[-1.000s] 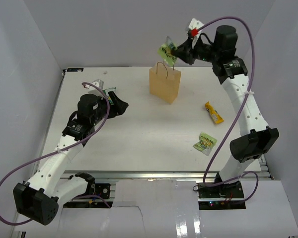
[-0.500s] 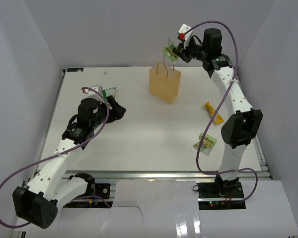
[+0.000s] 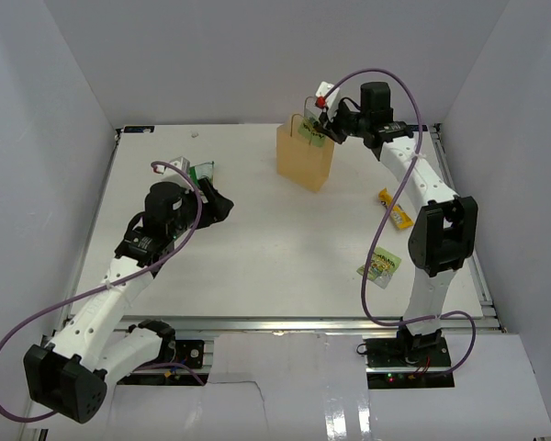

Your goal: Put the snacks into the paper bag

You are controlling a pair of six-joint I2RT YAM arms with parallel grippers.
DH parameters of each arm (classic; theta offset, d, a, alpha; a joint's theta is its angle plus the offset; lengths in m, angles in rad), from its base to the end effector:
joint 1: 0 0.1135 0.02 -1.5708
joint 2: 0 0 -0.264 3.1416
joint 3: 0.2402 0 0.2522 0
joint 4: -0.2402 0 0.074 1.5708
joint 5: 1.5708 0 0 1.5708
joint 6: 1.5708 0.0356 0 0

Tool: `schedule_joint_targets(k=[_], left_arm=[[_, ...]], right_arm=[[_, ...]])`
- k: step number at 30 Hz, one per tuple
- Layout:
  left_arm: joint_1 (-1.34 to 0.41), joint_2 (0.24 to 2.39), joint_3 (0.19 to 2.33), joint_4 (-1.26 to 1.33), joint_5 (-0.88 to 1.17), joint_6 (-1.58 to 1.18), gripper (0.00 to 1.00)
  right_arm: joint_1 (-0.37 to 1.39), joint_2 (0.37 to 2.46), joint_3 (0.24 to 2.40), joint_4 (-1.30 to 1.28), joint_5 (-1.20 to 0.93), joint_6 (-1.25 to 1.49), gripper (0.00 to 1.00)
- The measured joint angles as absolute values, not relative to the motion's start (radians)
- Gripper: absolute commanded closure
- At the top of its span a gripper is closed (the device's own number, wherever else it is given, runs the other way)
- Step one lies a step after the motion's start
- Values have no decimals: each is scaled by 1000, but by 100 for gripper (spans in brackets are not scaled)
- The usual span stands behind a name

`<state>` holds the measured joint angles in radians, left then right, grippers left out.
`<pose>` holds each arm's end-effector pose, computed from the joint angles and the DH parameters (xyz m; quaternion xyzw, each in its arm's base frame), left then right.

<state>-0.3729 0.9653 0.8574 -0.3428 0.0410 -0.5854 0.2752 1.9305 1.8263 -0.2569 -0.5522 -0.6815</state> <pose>0.2028 -0.0809 0.3161 -0.0790 0.8434 -0.2603 0.4633 0.4380 0.1431 0.3579 -0.5019 0.6312 0.1092 0.5811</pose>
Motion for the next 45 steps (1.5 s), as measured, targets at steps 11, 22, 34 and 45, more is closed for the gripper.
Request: schedule_joint_targets(k=[11,22,34,45], left_arm=[[-373,1006,857,-335,52,-591,21],[-253,1305,1052,-382,72,-554,22],[-94,1841,1441,-459,57,-408,28],[-96,2114,1711,-544,-43,-323,38]], right_arm=[[285,1927,1817,-229,-525,-685,46],[210,1790,1830,-278,-605,-577,31],[83,1466,1385,-599,-901,-670,21],[139,1422,1132,-676,-990,-675,21]])
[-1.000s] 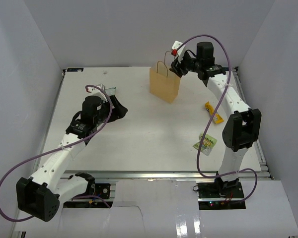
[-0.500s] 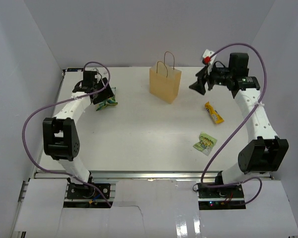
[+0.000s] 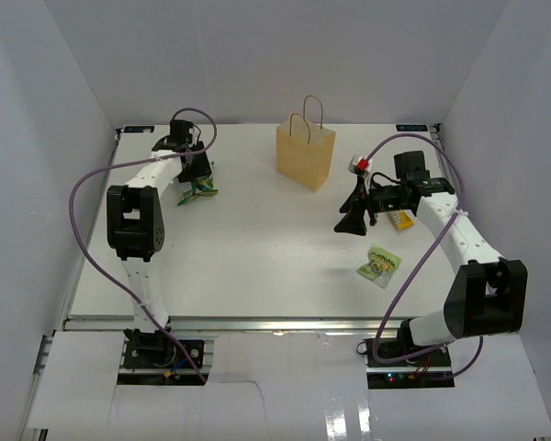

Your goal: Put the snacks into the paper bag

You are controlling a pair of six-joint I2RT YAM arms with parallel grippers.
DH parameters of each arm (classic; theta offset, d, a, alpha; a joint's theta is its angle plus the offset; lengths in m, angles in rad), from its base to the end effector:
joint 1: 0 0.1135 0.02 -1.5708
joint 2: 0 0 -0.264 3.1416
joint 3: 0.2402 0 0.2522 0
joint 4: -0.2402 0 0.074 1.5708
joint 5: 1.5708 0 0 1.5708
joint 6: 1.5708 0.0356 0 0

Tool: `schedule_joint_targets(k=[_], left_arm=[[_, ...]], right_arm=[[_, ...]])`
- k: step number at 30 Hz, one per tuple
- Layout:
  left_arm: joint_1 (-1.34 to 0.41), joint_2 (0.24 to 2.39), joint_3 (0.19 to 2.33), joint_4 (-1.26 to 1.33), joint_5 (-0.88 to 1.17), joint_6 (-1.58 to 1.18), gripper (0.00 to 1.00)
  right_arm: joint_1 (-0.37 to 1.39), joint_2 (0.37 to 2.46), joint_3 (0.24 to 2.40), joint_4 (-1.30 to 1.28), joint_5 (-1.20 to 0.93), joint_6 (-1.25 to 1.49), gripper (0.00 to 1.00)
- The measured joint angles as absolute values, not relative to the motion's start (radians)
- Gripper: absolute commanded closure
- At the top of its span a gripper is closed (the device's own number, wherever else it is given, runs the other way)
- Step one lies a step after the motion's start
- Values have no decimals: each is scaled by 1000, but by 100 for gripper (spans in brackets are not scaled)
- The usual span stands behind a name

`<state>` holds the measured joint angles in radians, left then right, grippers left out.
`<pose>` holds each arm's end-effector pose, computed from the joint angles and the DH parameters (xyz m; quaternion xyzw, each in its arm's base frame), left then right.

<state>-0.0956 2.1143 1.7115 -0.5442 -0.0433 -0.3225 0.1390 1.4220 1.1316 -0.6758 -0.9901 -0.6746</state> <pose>0.4674 -0.0433 0.2097 -0.1143 0.9447 -0.0435 0.3044 0.2790 0.0691 0.2850 -0.4623 0.7155 0.3680 0.3726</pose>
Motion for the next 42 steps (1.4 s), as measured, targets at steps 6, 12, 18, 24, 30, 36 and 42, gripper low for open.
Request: schedule_joint_targets(k=[6,12,18,24,30,36,42], left_arm=[[-105,2123,1697,-568,-62,-309,47],[-128,2123,1671,-561,-69,-296,62],[-133,2114,1623,-530,-62,-297,80],[-132,2056,1526,-462,19,-289,91],[-135,1894,1306,-383,187,-313,99],[-149,1702,1062,-251,347,-399,99],[-206,1567,889,-99,464,-523,100]], right_arm=[[155,1447,1157,-670,-1019,-642,21],[211,1493,1198,-636,-1035,-604,22],[271,1503,1220,-577,-1046,-506,23],[353,1534,1251,-479,-1009,-342,25],[425,1599,1271,-378,-842,-75,27],[485,1698,1319,-304,-646,209,15],[548,1812,1367,-201,-593,450,17]])
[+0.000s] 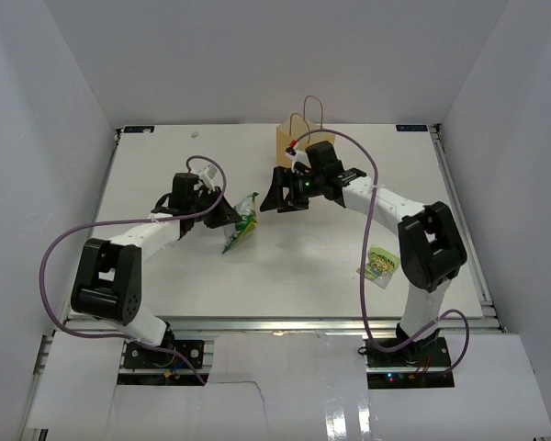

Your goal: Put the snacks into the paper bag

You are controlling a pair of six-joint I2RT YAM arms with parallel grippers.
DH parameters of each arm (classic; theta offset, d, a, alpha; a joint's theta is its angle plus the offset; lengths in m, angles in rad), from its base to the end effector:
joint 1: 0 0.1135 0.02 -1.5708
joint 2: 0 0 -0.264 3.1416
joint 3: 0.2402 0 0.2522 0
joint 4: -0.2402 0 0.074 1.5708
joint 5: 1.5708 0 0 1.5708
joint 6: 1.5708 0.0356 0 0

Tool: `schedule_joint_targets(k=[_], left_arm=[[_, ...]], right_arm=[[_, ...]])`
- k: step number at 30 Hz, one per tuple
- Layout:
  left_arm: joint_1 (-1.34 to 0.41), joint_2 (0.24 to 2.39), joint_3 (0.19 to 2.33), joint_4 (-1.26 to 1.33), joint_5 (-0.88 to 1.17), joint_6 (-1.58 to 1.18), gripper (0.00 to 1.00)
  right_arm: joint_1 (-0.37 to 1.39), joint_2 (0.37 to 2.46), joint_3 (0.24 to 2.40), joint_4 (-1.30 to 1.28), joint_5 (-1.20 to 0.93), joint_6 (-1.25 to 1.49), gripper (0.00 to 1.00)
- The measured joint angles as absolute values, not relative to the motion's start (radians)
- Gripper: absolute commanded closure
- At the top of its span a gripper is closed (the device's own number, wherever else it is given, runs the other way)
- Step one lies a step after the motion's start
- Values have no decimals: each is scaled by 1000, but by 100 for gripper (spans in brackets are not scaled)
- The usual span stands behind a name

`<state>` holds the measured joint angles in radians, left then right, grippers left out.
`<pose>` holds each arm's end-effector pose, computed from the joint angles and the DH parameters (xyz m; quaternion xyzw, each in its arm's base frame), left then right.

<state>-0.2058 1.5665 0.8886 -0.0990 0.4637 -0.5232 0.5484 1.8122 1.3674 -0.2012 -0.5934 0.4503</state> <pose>0.3127 -0.0815 0.1964 -0.0541 0.9003 -0.3321 0.2760 0.3418 0.2321 0.2563 -0.1722 0.8485 0.4340 0.2492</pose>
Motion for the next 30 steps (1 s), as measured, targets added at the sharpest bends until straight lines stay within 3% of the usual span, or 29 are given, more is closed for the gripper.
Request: schedule_joint_targets(k=[9,14,16,20,27,30], left_arm=[[-327,1466,753,40,539,-653,99],[-354,1441,734,69,545,-685,99],[-357,1429,724,73,549,-693,99],[-361,1410,713,78,554,-702,99],[-366,1383,708,84,563,-712,97],[-367,1363,694,89,569,-716,88]], right_arm=[[614,1916,1407,-177,-509,606,21],[629,1916,1399,-175,-467,624,38],[629,1916,1388,-176,-460,628,53],[629,1916,1376,-177,-450,639,70],[635,1916,1376,-170,-461,646,89],[637,1916,1376,-164,-484,638,92]])
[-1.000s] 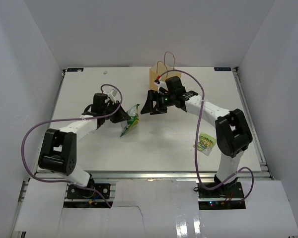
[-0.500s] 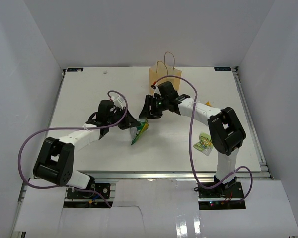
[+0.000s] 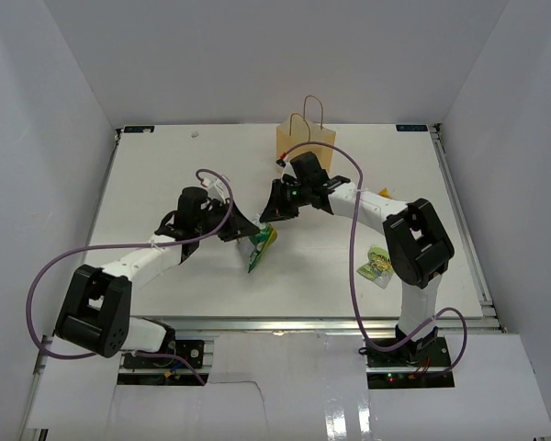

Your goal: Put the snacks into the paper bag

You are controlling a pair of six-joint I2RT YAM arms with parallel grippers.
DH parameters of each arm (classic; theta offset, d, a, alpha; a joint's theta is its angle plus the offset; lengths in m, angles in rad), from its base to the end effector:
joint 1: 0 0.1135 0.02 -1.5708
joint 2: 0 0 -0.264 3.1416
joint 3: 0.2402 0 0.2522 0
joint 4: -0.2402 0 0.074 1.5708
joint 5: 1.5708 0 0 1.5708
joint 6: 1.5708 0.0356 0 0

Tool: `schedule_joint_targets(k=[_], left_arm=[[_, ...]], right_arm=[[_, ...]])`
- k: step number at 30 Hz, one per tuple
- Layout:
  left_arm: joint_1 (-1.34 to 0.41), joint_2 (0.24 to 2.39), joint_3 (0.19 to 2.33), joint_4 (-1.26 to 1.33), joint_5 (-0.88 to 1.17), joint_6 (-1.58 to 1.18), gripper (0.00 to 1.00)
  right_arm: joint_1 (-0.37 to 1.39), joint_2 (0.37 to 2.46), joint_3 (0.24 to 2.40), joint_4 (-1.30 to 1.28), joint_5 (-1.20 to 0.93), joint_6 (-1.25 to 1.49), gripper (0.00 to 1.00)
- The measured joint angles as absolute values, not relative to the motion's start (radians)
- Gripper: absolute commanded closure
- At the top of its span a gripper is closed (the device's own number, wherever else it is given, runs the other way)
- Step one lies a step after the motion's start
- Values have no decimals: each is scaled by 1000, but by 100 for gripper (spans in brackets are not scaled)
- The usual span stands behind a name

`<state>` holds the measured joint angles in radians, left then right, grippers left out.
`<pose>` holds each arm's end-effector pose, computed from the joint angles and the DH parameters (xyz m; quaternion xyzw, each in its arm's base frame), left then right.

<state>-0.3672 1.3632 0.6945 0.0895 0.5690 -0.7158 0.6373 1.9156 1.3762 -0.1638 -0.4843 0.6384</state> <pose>0.2563 -0.1191 0.2101 -0.0149 0.8546 -0.4469 0.2640 0.3363 0.2696 0.2194 -0.1003 0.8810 0.4178 0.1983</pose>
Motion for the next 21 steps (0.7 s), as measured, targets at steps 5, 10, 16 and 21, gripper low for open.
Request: schedule_joint_targets(k=[5,10,16,21], left_arm=[[-370,1323,662,99,579,-727,51],[-371,1242,649,90,575,-727,42],[-371,1107,657,25,505,-681,40],[-371,1003,672,-71,389,-631,33]], right_arm=[[637,1916,1376,-155,-523,580,92],[636,1916,1385,-156,-596,443,92],[628,1906,1427,-160,-752,219,92],[615,1870,1541,-192,-864,30,92]])
